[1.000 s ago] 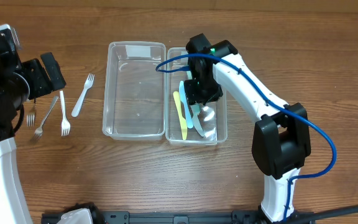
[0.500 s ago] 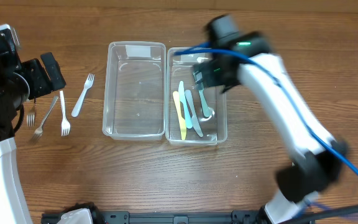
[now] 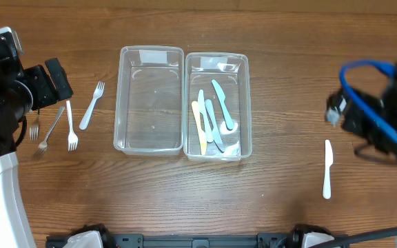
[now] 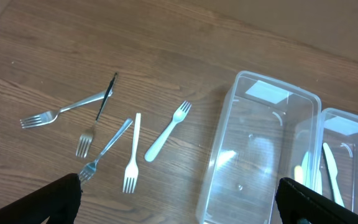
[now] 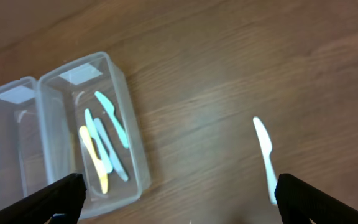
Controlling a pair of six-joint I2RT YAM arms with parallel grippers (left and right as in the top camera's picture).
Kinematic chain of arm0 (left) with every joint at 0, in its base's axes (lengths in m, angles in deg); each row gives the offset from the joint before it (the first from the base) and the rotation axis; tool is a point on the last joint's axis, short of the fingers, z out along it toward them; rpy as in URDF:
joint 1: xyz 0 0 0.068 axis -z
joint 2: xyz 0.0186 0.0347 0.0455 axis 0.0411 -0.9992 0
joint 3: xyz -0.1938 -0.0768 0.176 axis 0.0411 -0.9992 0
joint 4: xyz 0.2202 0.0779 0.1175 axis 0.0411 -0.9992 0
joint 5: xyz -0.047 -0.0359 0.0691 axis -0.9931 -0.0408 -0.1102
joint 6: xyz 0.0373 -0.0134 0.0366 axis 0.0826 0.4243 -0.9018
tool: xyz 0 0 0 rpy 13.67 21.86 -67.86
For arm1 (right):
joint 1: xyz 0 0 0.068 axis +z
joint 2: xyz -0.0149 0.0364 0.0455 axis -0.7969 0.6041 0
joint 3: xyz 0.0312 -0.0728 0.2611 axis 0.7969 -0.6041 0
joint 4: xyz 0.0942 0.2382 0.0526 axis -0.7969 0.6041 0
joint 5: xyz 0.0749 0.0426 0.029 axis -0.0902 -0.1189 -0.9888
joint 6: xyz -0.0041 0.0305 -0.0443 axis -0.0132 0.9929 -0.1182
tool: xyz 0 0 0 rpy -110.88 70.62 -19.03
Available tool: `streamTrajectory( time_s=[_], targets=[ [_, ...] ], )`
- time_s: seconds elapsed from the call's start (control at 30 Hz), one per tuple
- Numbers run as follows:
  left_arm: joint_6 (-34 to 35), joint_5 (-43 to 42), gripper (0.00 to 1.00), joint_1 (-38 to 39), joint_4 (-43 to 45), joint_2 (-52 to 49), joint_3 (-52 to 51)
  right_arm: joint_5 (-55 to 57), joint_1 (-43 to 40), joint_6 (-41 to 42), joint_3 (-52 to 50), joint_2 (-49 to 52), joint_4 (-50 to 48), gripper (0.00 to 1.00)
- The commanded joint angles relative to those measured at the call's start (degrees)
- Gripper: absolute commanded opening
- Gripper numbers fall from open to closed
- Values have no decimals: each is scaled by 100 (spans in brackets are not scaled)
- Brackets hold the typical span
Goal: Pack container
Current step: 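Move right gripper back over the white knife at right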
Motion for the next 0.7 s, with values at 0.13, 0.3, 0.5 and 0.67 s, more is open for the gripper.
streamTrajectory(
  time_s=[0.13,0.3,0.5,0.67],
  targets=[
    [-107,-105,100,-42,0,-7,79,-264,-105,1167,-2039,-1523,212,100],
    [-107,-105,100,-42,-7,-7,79,-514,-393,1419,-3543,-1353,-278,100],
    [-109,-103,100,-42,-26,-7,79,-776,-1346,745,-3974,-496,-922,100],
    [-109,-103,100,-42,-20,-9,79,-966,-2304,-461,-3974,525,-1154,100]
  ],
)
